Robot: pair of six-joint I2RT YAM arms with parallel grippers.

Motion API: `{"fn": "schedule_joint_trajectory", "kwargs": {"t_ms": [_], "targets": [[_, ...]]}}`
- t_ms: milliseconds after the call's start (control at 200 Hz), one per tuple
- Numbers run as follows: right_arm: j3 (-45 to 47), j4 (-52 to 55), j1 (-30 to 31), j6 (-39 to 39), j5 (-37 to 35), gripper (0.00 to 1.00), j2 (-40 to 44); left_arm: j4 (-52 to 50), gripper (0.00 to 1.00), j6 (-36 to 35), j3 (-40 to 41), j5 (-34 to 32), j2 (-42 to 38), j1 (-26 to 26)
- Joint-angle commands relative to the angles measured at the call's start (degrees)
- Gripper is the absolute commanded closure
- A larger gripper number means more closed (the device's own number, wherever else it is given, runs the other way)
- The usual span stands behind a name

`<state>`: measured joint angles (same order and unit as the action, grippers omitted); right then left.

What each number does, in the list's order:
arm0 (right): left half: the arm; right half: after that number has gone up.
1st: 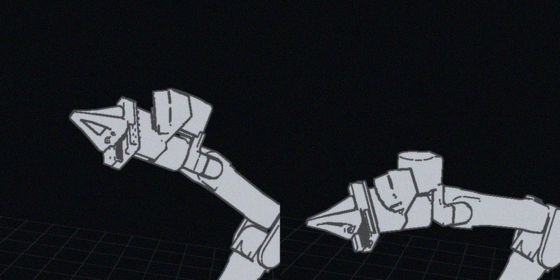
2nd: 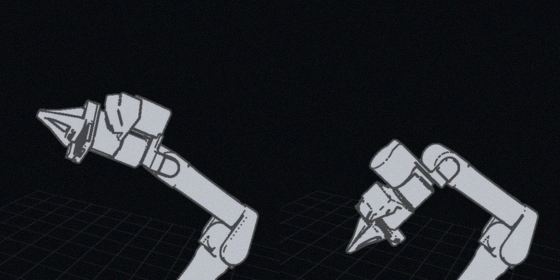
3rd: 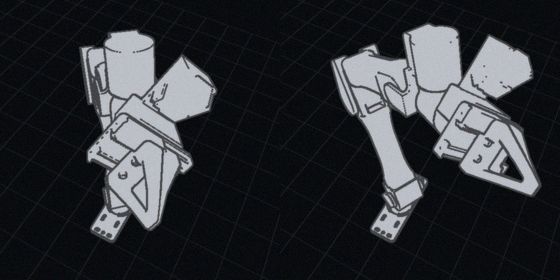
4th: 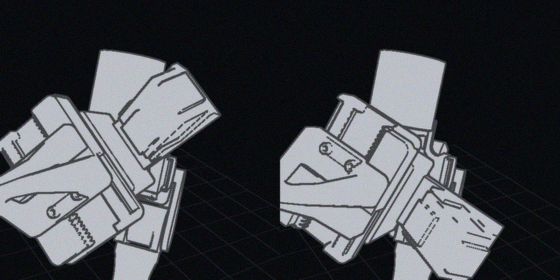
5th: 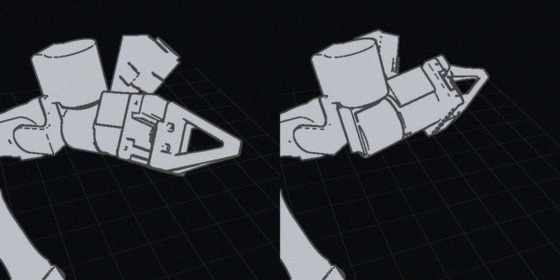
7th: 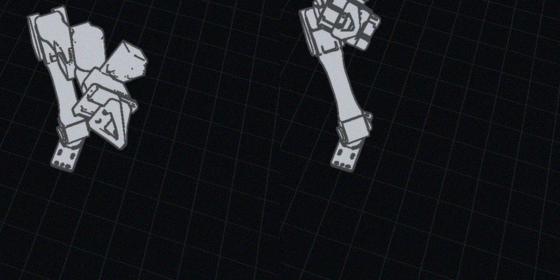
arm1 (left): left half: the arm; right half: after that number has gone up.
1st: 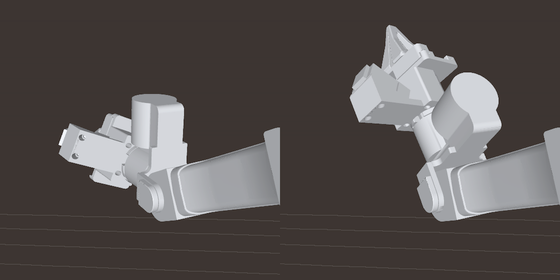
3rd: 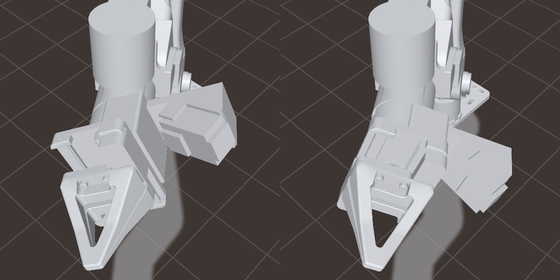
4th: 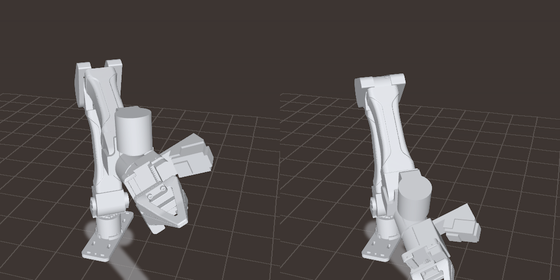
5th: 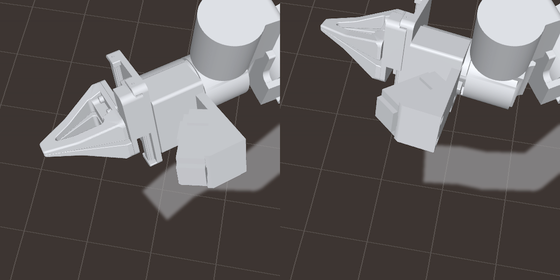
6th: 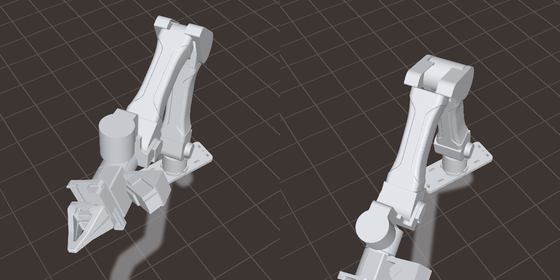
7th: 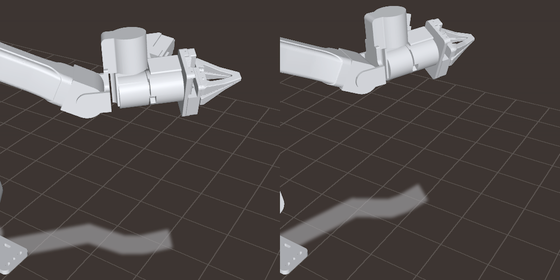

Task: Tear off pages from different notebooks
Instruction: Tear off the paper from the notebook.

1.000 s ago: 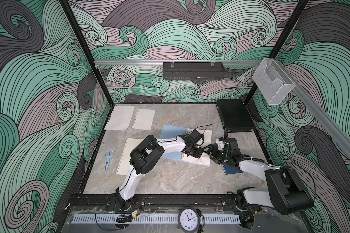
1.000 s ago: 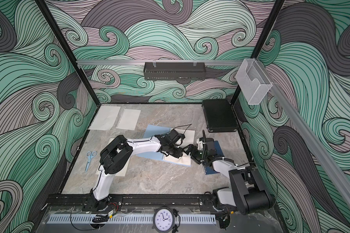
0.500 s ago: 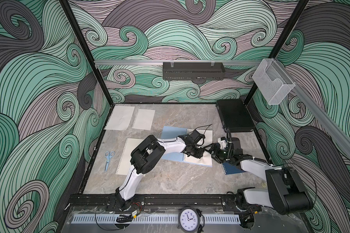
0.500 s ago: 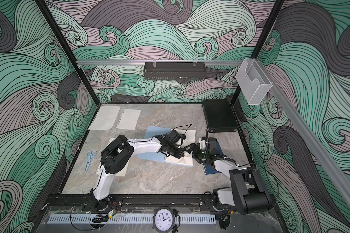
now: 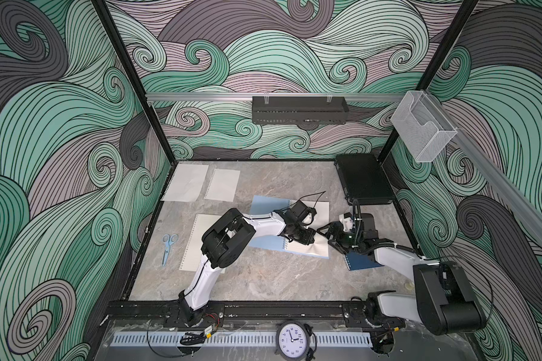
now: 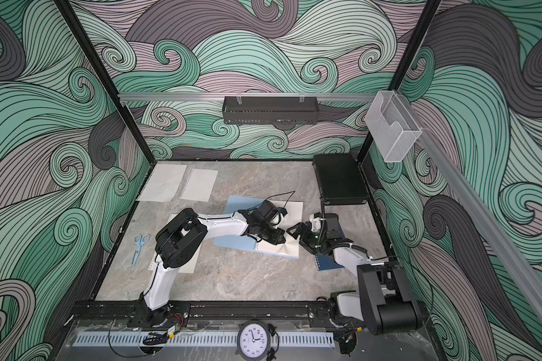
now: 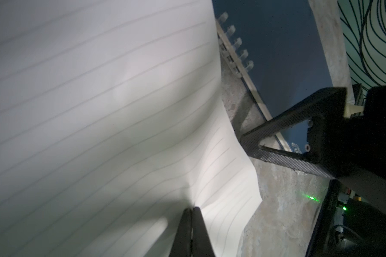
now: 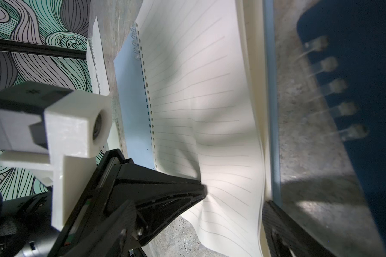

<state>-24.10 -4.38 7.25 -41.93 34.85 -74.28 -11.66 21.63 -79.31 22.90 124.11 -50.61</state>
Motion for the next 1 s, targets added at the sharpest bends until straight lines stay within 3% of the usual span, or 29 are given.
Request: {"fn": "schedule_joint_trajectory", "kwargs": {"t_ms": [0,205,430,660,996], "targets": [[-1.46,2.45,-0.32,1.32,-0.62,0.10,1.88,-17.96,1.00,-0.65,7.63,-7.53,12.55,-0.50],[-2.48,5.57,-0.88,3.08,-1.35,0.10,2.92,-18.61,1.00,-1.04,7.18,-7.84,11.51,-0.53],[-3.83,8.41,-6.12,5.78,-0.38,0.09,4.00,-24.06,1.00,-2.76,1.61,-11.91,5.75,-0.37],[-2.78,9.13,-8.51,7.30,0.73,0.10,5.72,-33.25,0.57,-5.63,-12.36,-15.33,3.27,0.10],[-1.21,12.33,-10.53,11.22,2.35,0.09,9.08,-41.66,0.38,-8.07,-28.29,-18.80,5.08,0.14]]}}
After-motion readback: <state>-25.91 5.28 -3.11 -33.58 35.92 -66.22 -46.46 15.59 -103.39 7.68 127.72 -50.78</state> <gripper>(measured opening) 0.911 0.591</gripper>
